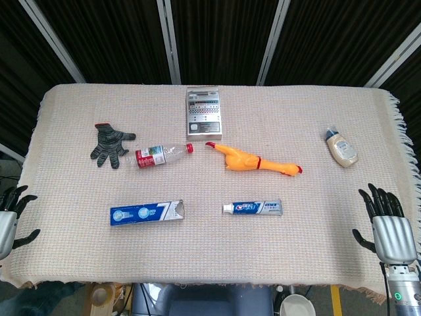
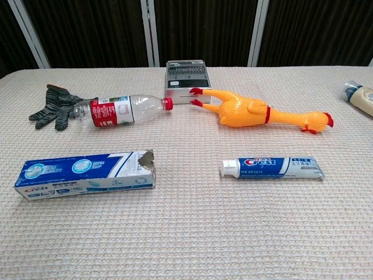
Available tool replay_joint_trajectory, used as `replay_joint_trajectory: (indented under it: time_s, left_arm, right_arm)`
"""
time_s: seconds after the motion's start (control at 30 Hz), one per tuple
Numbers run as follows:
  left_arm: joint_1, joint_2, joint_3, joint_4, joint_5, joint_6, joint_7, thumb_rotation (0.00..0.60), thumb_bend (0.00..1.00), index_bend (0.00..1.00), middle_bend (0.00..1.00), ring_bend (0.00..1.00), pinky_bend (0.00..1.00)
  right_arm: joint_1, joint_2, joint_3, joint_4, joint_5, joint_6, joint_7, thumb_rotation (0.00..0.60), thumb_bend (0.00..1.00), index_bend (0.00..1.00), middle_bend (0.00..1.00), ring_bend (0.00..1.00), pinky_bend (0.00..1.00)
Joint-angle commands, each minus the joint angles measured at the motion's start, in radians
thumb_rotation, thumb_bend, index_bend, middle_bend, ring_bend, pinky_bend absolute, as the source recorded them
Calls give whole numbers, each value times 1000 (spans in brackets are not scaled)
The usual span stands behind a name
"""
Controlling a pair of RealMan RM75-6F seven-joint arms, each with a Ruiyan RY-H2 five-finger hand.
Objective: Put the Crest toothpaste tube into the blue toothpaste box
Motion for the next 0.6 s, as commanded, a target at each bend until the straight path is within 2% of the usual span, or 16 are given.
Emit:
replay_joint_trajectory:
  time_s: [0.03,0.6]
  left_arm:
    - [1,1,1,-1,-2,-1,0,600,206,251,114,96,265]
    - [-12,-32,-10,-9,-7,-4,40,600,205,251,121,96,269]
  right_arm:
    - [0,-3,-3,1,-1,-3,-9,600,239,109,43,62,99]
    - [5,-6,-8,-1,1,-17,-30,600,239,109,43,62,99]
